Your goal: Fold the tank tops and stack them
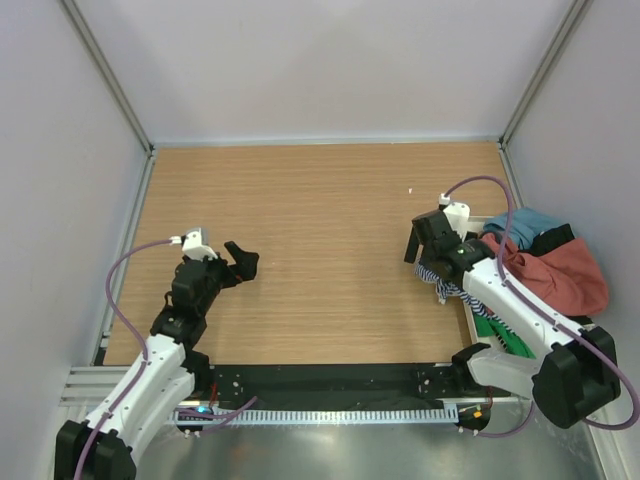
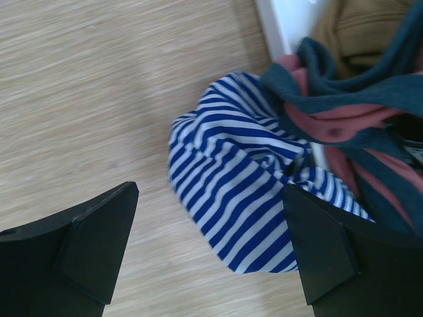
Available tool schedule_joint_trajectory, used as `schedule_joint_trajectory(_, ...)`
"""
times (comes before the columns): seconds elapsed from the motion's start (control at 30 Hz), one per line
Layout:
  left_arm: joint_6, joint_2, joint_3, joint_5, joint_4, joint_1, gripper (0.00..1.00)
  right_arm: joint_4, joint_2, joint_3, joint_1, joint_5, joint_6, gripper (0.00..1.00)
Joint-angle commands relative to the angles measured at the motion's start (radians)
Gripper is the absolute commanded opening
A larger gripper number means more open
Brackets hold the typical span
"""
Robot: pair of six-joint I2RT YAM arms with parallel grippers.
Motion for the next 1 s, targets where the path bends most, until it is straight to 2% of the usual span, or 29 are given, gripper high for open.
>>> schedule_joint_trajectory(0.0,-0.001,0.001,0.012,0.016,0.043,0.002,0.99,-0.065,0.012,0.042,0.009,0.252,0.057,0.97)
schedule_joint_trajectory(0.13,-0.001,0.005,0.015,0.017,0.044,0.001,1.0,-0.068,0.084,0.047,0.008,0.292,0.061,0.88)
schedule_joint_trajectory(0.17,-0.001,0.007,0.015,0.019,0.044,0.001,1.0,-0.069,0.104,0.047,0.017,0.298,0.063,0.8)
schedule_joint_trajectory(0.23,-0.001,0.01,0.016,0.019,0.04,0.001,0.99,-0.084,0.144,0.053,0.026,0.318,0.072,0.76)
schedule_joint_trajectory(0.27,-0.002,0.01,0.016,0.014,0.038,0.001,0.99,-0.083,0.148,0.056,0.032,0.323,0.074,0.65)
schedule_joint_trajectory(0.33,-0.004,0.013,0.019,0.011,0.035,0.001,1.0,-0.086,0.136,0.058,0.055,0.325,0.083,0.54)
schedule_joint_trajectory(0.37,-0.004,0.014,0.019,0.01,0.035,0.001,1.0,-0.083,0.132,0.061,0.057,0.314,0.078,0.34)
schedule_joint_trajectory(0.47,-0.006,0.019,0.025,0.01,0.029,0.001,1.0,-0.091,0.098,0.113,0.068,0.227,0.066,0.01)
schedule_joint_trajectory(0.5,-0.006,0.017,0.025,0.01,0.027,0.001,1.0,-0.091,0.098,0.113,0.075,0.226,0.06,0.01)
schedule_joint_trajectory(0.6,-0.006,0.016,0.024,0.008,0.032,0.001,0.99,-0.066,0.046,0.211,0.101,0.09,0.023,0.01)
schedule_joint_trajectory(0.7,-0.006,0.02,0.024,0.01,0.032,0.001,0.99,-0.035,0.035,0.399,0.131,-0.065,-0.024,0.01)
schedule_joint_trajectory(0.77,-0.006,0.019,0.024,0.01,0.031,0.001,1.0,-0.034,0.065,0.602,0.134,-0.158,-0.067,0.01)
schedule_joint_trajectory(0.87,-0.006,0.019,0.024,0.008,0.029,0.002,1.0,-0.087,0.101,0.904,0.135,-0.128,-0.104,0.01)
schedule_joint_trajectory(0.9,-0.007,0.017,0.024,0.008,0.026,0.001,1.0,-0.129,0.13,1.049,0.135,-0.066,-0.132,0.01)
schedule_joint_trajectory(0.97,-0.007,0.016,0.024,0.007,0.026,0.001,0.99,-0.172,0.167,1.185,0.134,0.002,-0.155,0.01)
